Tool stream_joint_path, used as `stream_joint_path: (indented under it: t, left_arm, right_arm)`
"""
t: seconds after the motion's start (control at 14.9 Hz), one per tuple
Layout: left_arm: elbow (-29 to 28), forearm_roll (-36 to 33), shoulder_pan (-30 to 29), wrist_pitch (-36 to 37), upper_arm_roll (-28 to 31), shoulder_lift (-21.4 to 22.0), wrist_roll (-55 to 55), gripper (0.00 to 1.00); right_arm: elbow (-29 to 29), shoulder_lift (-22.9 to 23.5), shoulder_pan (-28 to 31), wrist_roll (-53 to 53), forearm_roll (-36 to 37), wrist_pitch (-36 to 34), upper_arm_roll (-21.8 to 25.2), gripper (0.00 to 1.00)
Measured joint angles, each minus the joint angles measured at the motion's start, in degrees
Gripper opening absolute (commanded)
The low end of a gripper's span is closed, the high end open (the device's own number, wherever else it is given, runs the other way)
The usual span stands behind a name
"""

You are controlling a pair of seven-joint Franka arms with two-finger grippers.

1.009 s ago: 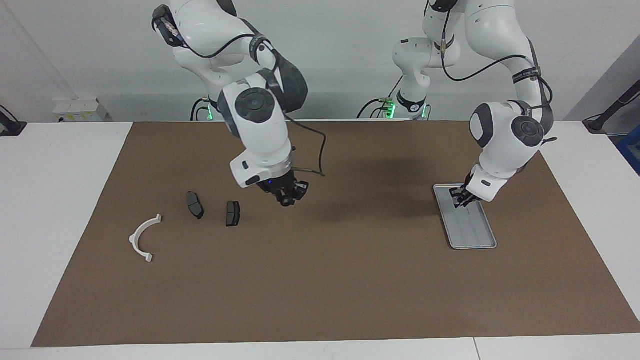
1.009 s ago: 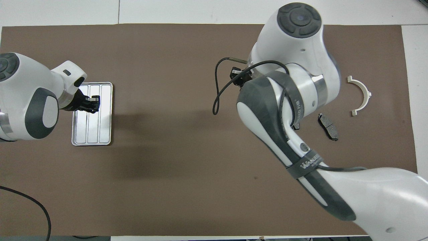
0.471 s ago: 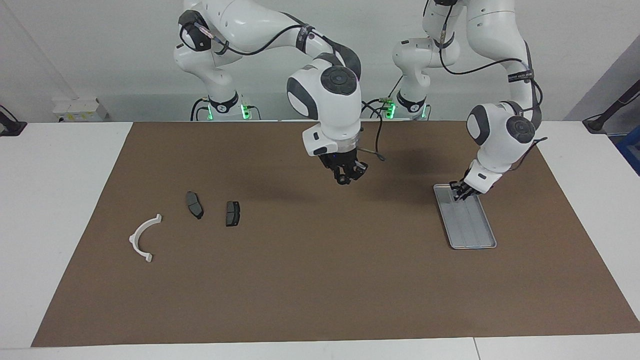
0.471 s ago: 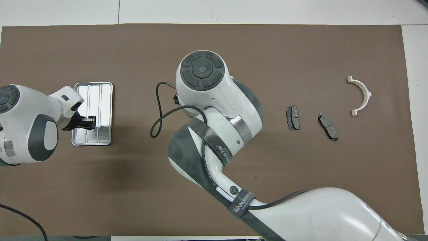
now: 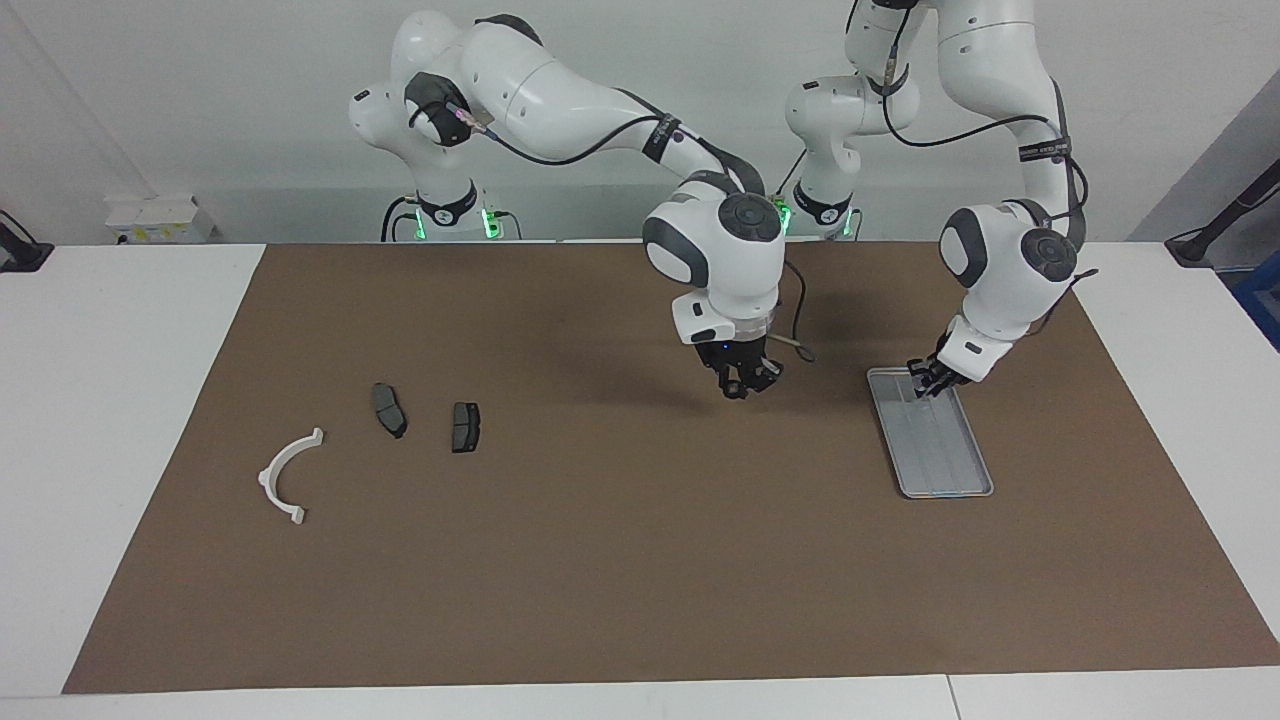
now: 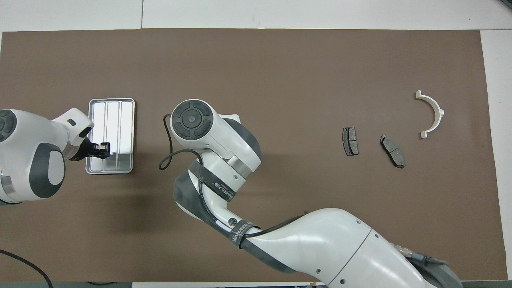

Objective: Pick bearing gear from pile to tray
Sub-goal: 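Grasp the second bearing with the right gripper and carry it centerward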

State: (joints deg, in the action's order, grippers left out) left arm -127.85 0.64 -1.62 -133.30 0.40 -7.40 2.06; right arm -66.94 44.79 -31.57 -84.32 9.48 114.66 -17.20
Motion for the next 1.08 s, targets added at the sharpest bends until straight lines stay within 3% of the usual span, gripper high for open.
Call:
stream_joint_path:
  t: [0.81,0.94,1.08]
  left_arm:
    - [-1.53,0.10,0.87,-2.32,-1.00,0.00,-4.73,0.22]
    - [-1.69,0.10,1.24,-2.65,-1.02,0.00,-4.97,0.36]
    - [-2.06,0.10,1.28,-3.17,-1.01,0.00,-5.01,0.65]
  right_arm:
    - [0.38,5.06,-0.53,-0.70,2.73,6.32,0.21,0.00]
    - [0.41,5.15,-0.53,-0.87,2.91,6.60,0.21,0.00]
    - [0.49,5.15,-0.53,-1.08,2.91,6.63,0.21,0.00]
